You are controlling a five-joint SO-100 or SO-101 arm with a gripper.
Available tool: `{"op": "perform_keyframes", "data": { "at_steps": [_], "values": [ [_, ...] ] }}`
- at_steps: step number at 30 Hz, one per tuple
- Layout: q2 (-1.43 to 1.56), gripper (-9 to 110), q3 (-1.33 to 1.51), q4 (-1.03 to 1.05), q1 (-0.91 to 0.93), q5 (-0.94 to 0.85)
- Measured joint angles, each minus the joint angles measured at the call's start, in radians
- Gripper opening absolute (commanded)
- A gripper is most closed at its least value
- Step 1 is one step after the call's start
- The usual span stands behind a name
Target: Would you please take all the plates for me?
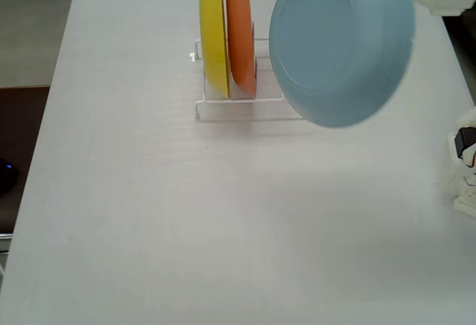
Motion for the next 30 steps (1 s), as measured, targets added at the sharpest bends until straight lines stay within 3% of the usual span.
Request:
{"op": "perform_keyframes", "data": {
  "at_steps": [6,18,30],
  "values": [
    [0.055,-1,0.198,-0.207,-0.152,-0.005],
    [0.058,0,0.696,-0.908,-0.232,-0.029],
    [-0.011,0,0.733,-1.114,-0.233,-0.051]
  ]
}}
